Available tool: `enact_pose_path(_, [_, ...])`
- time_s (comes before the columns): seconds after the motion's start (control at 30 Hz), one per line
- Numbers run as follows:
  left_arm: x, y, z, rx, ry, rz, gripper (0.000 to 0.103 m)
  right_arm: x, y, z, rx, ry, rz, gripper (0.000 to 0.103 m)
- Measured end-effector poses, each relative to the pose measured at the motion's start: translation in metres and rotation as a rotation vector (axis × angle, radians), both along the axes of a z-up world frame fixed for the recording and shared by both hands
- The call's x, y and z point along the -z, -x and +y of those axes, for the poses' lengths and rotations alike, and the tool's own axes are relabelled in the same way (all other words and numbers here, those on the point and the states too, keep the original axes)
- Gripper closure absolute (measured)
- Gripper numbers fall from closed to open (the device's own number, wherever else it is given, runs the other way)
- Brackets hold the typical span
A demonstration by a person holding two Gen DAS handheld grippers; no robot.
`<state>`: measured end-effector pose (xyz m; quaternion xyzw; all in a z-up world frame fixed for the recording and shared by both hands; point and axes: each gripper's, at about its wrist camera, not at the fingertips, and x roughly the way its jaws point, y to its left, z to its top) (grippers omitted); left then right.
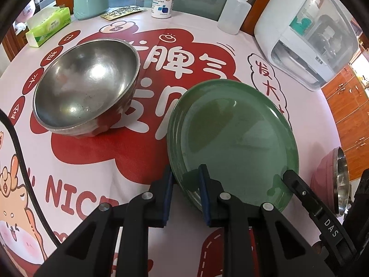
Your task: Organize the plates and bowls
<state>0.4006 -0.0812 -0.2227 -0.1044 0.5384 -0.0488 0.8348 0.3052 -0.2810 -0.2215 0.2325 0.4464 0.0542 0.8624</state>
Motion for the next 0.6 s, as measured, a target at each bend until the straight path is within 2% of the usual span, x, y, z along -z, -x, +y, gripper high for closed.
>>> enact_pose_path(0.6, [-0.034,0.030,0.009,0.000,0.021,-0.052,0.084,-0.034,0.015,0.003,0.003,-0.017,-0.060,0.090])
